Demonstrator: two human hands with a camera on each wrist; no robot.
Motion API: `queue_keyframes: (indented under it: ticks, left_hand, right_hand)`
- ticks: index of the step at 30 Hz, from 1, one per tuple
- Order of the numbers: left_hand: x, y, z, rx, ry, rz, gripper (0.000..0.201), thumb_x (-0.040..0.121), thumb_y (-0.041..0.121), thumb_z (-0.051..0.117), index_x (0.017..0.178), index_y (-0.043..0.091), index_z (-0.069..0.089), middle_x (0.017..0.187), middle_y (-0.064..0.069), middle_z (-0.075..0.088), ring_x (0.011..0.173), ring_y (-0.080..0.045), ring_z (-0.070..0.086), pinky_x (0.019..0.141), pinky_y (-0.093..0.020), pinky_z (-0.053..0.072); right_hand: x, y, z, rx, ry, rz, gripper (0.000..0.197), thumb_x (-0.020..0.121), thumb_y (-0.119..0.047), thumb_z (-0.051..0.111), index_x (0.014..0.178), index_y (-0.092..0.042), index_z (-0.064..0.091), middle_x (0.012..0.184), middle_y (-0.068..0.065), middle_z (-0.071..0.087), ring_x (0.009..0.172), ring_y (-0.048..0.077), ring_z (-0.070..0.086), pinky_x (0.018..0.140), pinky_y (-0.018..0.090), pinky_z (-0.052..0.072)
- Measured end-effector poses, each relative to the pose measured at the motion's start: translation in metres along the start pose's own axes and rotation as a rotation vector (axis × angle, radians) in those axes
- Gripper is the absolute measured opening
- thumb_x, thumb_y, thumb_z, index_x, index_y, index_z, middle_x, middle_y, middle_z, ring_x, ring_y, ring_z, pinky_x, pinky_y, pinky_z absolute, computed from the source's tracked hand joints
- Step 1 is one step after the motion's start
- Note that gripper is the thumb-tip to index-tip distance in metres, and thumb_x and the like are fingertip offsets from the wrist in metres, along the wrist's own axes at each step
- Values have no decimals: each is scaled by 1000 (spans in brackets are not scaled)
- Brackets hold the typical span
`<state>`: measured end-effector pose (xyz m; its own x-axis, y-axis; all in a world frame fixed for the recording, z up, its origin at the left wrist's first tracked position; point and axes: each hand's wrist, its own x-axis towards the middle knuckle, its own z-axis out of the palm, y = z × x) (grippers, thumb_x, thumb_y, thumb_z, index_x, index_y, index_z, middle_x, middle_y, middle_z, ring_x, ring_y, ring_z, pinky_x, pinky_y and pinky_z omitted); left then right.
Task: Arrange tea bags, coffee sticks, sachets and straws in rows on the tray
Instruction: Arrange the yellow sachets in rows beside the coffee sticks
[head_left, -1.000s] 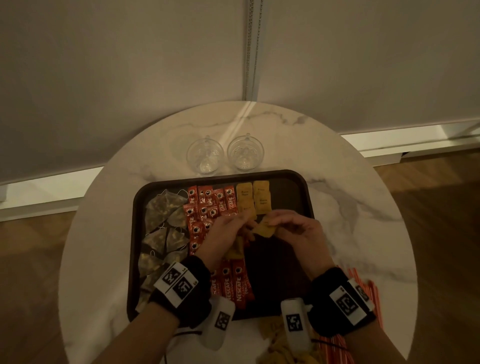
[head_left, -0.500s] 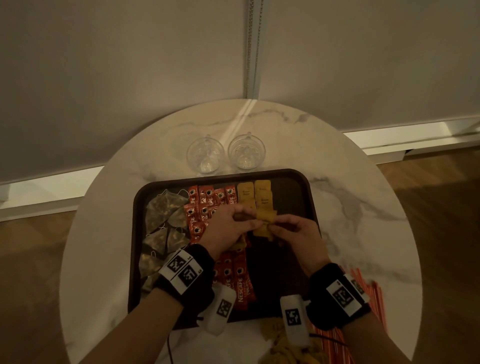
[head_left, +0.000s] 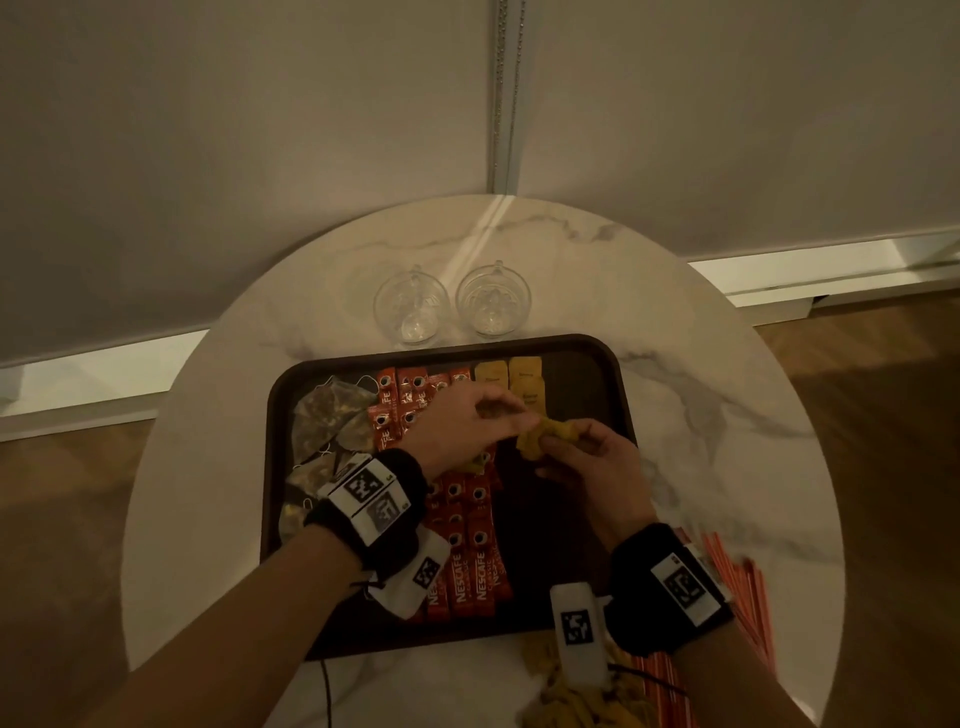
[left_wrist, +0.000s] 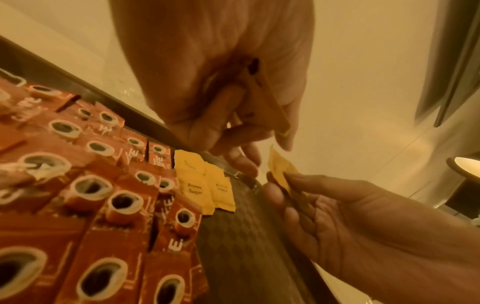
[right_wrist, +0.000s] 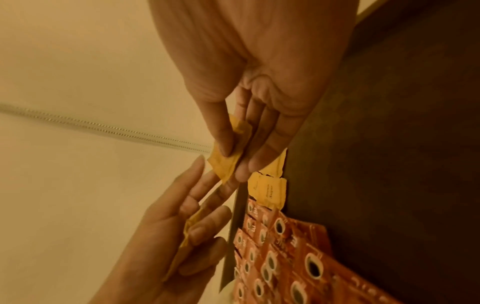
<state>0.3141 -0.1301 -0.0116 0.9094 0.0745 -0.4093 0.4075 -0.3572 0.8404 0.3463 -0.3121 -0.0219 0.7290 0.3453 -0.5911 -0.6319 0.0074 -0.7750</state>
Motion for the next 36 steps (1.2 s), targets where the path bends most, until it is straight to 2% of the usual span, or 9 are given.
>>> queue_keyframes:
  ticks: [3,5,9,14,23,26,30,33,36]
  left_hand:
    - [4,-3,0,71,6,60,11,87,20,69,96,14,72,96,4,71,89,-4,64,79,-14,49]
    - [10,-5,-6,165,18,75,9,87,20,69,94,17,73,92,7,70,84,2,63,74,-9,47]
    - [28,-5,-16,416,-91,80,12,88,23,69,99,21,73,97,10,68,88,-1,62,82,-20,51]
    - [43,-5,-11,586,-188,59,11,89,28,67,99,26,71,96,14,62,90,-4,60,81,-24,51]
    - [38,-16,-11,755,3,138,17,92,35,59,105,28,67,101,10,65,90,-8,62,73,-24,49]
    - [23,-17,-11,446,150,118,16,95,31,57,102,24,69,96,9,66,86,-5,61,76,-20,49]
    - [6,-11,-5,-172,242,-125,23,99,16,47,103,16,69,95,-1,71,61,0,56,54,-13,44]
    - [-3,-3,-3,-411,175,-209,29,91,0,44,108,9,65,99,-5,68,88,-10,62,69,-21,48]
    - [-10,2,1,-391,97,-109,43,85,-12,51,122,9,57,103,-6,67,88,-8,64,64,-16,50]
  right_hand:
    - [1,3,2,40,21,39,15,85,-2,67,100,2,63,97,15,74,86,25,73,72,30,58]
    - [5,8,1,-148,64,61,13,85,-7,69,98,-7,66,96,10,75,85,22,73,70,29,56]
    - [14,17,-7,-522,88,46,6,88,-16,69,88,-22,66,89,3,74,72,12,68,60,21,45]
    - [21,16,-4,-672,87,24,2,89,-19,68,91,-19,68,79,-1,73,60,9,63,58,19,48]
    - [30,13,5,-850,38,16,8,90,-24,66,84,-28,68,71,-4,71,56,7,63,57,22,53]
    - [31,11,5,-862,4,20,6,91,-23,65,90,-26,70,74,-4,71,58,6,63,58,22,53]
    - [26,6,7,-822,-20,22,8,93,-22,63,91,-22,70,77,1,71,60,11,63,60,25,57]
    - [10,-3,11,-707,-30,-61,20,97,-28,57,86,-17,71,76,5,71,58,12,61,57,19,50]
    - [-7,-10,15,-513,-122,-72,28,96,-29,57,89,-7,73,80,9,74,61,16,65,54,17,46]
